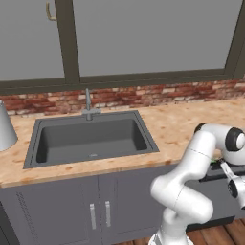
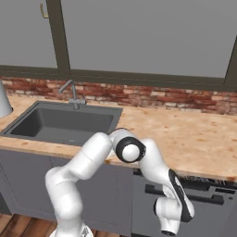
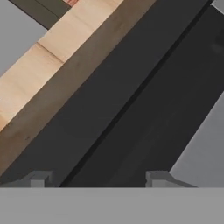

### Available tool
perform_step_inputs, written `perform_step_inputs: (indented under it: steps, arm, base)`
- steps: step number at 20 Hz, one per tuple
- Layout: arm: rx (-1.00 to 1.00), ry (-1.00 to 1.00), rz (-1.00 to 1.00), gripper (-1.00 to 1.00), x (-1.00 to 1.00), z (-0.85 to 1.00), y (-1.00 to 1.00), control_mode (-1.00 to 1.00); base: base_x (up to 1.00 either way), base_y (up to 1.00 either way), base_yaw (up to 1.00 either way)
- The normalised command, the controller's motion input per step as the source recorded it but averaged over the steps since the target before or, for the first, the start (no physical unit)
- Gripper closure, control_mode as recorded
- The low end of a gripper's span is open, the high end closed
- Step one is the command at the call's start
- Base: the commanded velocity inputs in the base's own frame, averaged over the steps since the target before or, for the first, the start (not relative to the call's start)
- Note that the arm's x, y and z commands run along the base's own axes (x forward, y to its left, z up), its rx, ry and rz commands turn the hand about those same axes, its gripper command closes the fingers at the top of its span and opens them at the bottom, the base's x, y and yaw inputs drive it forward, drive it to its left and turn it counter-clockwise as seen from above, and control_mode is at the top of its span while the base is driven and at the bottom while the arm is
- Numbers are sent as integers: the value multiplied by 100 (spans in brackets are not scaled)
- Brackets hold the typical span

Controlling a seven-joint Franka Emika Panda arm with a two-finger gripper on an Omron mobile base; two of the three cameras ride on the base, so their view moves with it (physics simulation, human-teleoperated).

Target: Pick up the cup and bowl from the counter, place them in the dishwasher, and close the dishwasher door.

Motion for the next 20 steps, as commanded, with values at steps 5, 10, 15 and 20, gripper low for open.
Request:
perform_step_inputs:
  steps: [5, 10, 15, 20]
  arm:
    - [0, -18, 0, -100, 44, -65, -27, -100]
    - [-3, -18, 0, -100, 30, -78, -32, -100]
    - [-7, -16, 2, -100, 37, -88, -34, -100]
    - [-6, -12, 2, -100, 66, -86, -23, -100]
  base:
    - [0, 0, 0]
    - [0, 0, 0]
    - [0, 0, 0]
    - [0, 0, 0]
